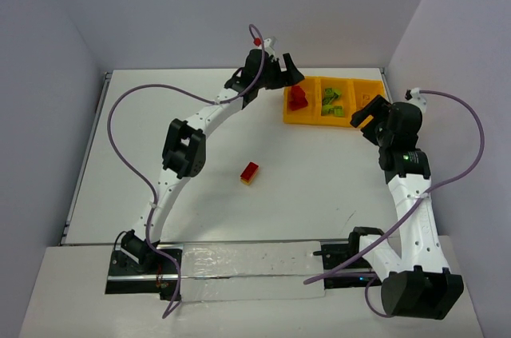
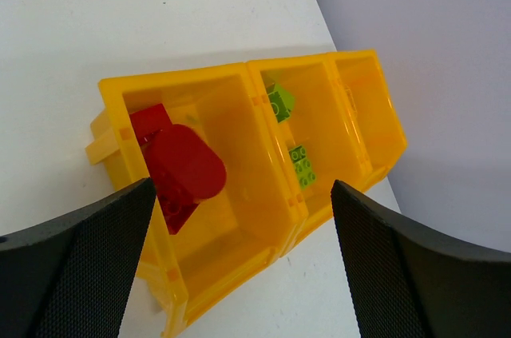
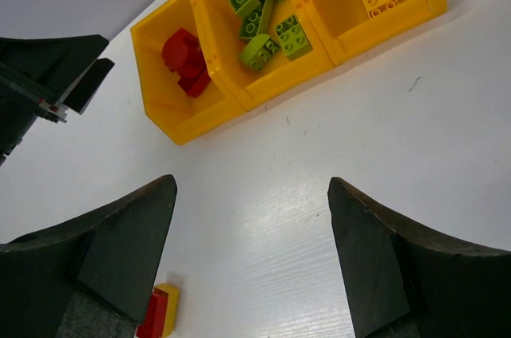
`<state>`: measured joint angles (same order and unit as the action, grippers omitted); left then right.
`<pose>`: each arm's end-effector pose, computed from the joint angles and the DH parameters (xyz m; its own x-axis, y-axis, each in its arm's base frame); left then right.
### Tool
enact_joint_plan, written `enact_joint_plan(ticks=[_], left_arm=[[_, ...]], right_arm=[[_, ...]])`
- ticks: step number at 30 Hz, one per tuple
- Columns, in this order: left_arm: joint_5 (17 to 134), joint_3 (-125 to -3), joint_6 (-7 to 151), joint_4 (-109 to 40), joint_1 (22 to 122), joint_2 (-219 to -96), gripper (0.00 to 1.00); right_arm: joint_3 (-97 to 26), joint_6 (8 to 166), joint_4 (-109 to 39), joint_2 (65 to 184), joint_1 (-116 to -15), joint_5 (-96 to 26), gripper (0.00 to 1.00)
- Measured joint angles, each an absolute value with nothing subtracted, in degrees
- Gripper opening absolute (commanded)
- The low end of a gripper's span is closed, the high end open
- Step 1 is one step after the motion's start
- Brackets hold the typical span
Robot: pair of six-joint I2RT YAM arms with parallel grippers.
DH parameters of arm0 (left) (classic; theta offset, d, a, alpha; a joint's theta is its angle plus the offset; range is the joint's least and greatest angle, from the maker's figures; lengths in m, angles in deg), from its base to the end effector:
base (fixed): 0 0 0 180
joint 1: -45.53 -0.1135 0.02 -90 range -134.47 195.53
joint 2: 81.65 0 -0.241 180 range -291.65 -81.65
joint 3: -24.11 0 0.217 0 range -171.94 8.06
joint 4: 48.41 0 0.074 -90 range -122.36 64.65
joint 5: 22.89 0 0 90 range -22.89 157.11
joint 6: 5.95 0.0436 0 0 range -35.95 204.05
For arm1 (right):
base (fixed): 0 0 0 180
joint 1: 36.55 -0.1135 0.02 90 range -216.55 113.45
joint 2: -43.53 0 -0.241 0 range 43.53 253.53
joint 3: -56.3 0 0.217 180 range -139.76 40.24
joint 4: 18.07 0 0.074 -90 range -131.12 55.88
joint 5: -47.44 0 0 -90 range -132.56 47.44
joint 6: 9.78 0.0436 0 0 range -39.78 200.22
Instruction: Sort the legos into containers by color
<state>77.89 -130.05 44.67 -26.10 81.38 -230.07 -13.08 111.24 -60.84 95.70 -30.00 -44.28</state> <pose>0.4436 -0.3306 0.2281 -0.6359 -0.3095 -0.7070 0.4104 0.6403 -0.6493 0.1842 -0.0225 0.3173 -0.2947 0.5523 -0.7798 0.3417 0.8230 0.4538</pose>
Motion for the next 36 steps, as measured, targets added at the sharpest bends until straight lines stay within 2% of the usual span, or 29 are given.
enact_joint_plan(ticks=[8, 15, 22, 29, 31, 36], left_arm=[[78.9, -126.1, 46.1, -25.3, 81.4, -225.0, 0.97], [77.4, -106.5, 51.0, -20.8, 81.4, -201.5, 0.97], [71.2, -79.8, 55.6, -15.0, 81.5, -175.6, 0.97], [64.8, -60.5, 56.1, -5.2, 81.4, -164.7, 0.99], [65.9, -57.4, 57.1, -4.3, 81.4, -163.0, 0.99], [71.4, -54.2, 60.0, -4.1, 82.9, -163.1, 0.99]], right_arm=[[-13.4, 109.9, -60.9, 96.7, -30.2, -43.6, 0.83], [-17.0, 107.3, -61.7, 100.6, -31.9, -39.2, 0.84], [-18.3, 105.8, -62.0, 106.8, -46.2, -37.5, 0.84], [-17.9, 105.6, -61.5, 114.1, -64.3, -39.0, 0.84], [-16.2, 107.6, -60.6, 114.7, -66.4, -39.6, 0.84], [-11.4, 112.6, -60.4, 112.5, -63.6, -42.5, 0.84]])
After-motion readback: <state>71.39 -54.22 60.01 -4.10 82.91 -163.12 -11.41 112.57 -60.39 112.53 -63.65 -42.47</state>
